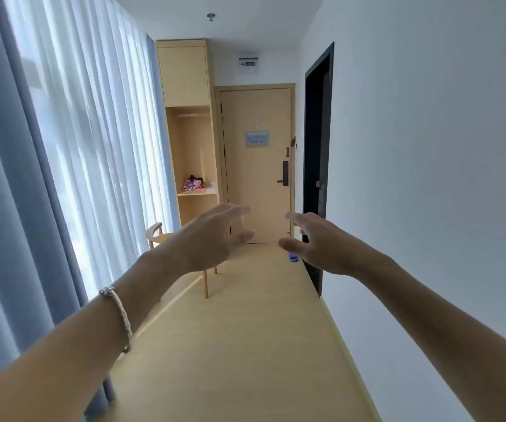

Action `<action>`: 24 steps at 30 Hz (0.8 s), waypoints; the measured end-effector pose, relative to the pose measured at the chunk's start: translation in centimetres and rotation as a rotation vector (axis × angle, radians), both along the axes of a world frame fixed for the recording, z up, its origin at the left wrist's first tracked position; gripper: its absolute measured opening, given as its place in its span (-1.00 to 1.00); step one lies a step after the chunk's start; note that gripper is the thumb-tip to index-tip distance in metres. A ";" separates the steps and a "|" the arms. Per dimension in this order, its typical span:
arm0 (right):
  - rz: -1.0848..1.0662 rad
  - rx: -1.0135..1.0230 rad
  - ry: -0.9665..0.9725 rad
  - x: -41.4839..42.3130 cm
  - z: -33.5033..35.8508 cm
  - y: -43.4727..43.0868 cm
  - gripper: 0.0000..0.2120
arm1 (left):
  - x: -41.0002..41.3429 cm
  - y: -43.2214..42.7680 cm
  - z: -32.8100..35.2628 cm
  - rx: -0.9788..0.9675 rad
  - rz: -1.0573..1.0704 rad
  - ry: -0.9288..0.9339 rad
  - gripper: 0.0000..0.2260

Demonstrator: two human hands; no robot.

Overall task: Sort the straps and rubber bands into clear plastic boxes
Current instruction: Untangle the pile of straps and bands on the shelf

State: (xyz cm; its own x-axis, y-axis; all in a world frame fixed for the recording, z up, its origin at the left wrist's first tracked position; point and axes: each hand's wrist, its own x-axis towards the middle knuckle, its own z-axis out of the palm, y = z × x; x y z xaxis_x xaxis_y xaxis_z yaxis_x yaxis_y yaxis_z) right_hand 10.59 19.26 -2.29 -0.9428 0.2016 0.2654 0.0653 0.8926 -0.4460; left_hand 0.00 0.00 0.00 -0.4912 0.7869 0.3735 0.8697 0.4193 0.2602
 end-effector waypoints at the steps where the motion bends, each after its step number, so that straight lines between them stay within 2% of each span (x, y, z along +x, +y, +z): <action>1: -0.005 -0.005 0.010 0.4 0.0 0.5 -0.34 | 0.2 0.8 0.0 0.000 -0.010 0.001 -0.50; 13: -0.096 -0.020 -0.014 4.4 -1.6 8.9 -0.34 | 2.8 9.0 -2.1 0.019 -0.058 0.016 -0.48; 24: 0.013 -0.027 -0.081 -1.9 -3.6 10.5 -0.33 | -2.5 10.4 -3.9 -0.018 0.044 -0.020 -0.47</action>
State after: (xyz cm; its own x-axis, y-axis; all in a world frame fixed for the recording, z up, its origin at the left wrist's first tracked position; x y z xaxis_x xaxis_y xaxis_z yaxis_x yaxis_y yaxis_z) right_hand 8.67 29.75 -5.94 -0.9635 0.1955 0.1827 0.0909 0.8814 -0.4636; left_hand -2.51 10.37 -3.87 -0.5329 0.7708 0.3490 0.8449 0.4620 0.2697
